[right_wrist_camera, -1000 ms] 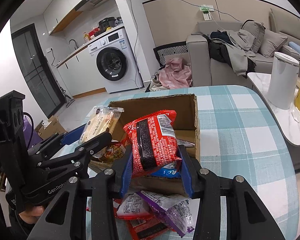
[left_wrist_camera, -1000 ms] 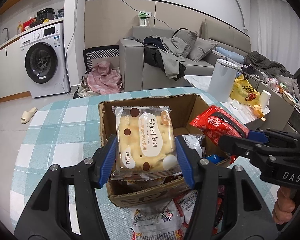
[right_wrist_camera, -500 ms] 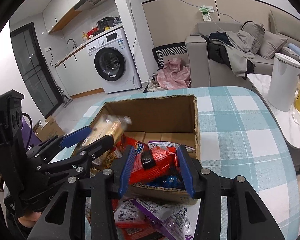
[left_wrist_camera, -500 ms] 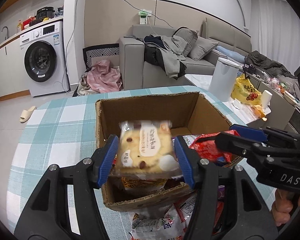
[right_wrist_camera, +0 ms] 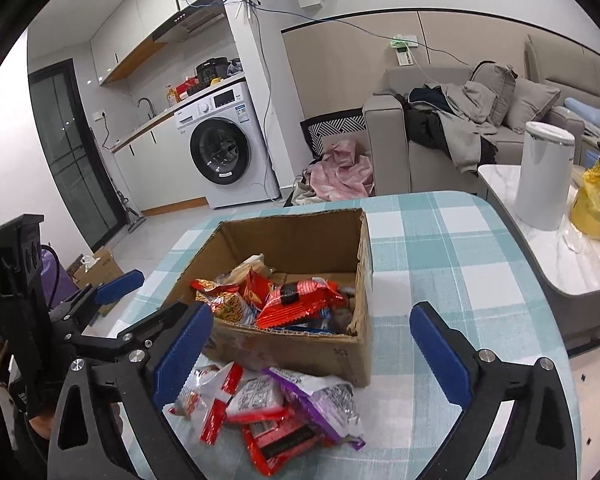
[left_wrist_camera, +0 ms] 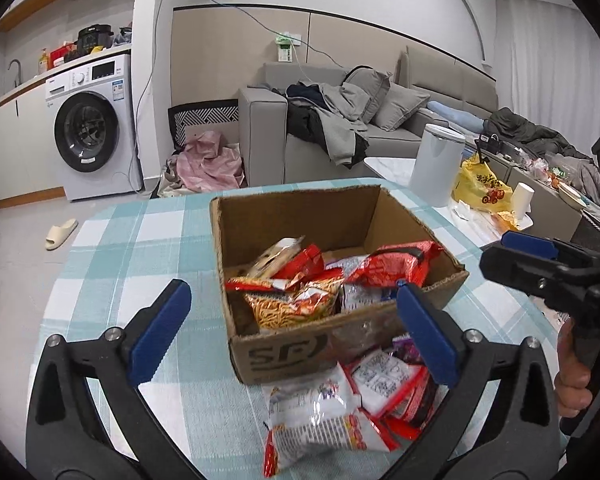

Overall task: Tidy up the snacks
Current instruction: 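Move both tools back over the remaining snack pile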

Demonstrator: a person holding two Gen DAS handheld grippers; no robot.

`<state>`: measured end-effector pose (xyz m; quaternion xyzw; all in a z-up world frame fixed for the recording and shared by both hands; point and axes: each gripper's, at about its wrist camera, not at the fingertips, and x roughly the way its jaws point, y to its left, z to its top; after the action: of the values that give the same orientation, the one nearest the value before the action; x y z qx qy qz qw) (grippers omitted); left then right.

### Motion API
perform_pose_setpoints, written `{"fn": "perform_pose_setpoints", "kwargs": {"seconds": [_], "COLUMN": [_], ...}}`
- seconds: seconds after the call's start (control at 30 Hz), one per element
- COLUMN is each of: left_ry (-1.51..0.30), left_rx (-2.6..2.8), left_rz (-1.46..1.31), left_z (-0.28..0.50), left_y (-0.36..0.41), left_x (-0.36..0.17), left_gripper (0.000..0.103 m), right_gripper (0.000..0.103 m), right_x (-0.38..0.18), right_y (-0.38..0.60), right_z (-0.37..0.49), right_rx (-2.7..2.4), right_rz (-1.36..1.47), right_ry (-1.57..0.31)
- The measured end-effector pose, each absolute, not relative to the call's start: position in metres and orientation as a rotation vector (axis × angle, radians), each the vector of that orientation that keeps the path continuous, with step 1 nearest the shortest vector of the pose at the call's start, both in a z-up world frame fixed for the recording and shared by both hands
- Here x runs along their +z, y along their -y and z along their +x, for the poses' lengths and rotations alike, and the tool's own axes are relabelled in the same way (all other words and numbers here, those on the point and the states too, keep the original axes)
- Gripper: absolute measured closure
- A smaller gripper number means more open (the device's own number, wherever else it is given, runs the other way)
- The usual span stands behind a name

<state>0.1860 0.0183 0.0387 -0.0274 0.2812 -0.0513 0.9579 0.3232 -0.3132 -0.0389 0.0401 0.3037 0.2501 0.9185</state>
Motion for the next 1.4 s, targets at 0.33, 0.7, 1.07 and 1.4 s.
{"fn": "perform_pose_setpoints", "kwargs": {"seconds": [0.33, 0.7, 1.07, 1.4], "left_ry": [-0.594, -0.668, -0.716, -0.767], "left_rx": [-0.073, -0.085, -0.114, -0.131], "left_rz": [-0.058, -0.039, -0.06, -0.088], "left_z": [0.134, 0.121, 0.139, 0.148], "left_y": [-0.034, -0.034, -0.026, -0.024], "left_x": [0.027, 0.005, -0.004, -0.015], "left_gripper": [0.001, 0.001, 0.001, 0.001], "right_gripper": [0.001, 0.002, 0.002, 0.002], "right_x": [-0.062, -0.081, -0.099, -0.118], "right_y": [0.332, 0.335, 0.321, 0.311], "right_z": [0.305, 0.304, 0.306, 0.313], "right_rx": [0.507, 0.509, 0.545, 0.521], "right_rz": [0.128, 0.135, 0.086, 0.034], "right_ry": [-0.672, -0.7, -0.766, -0.828]}}
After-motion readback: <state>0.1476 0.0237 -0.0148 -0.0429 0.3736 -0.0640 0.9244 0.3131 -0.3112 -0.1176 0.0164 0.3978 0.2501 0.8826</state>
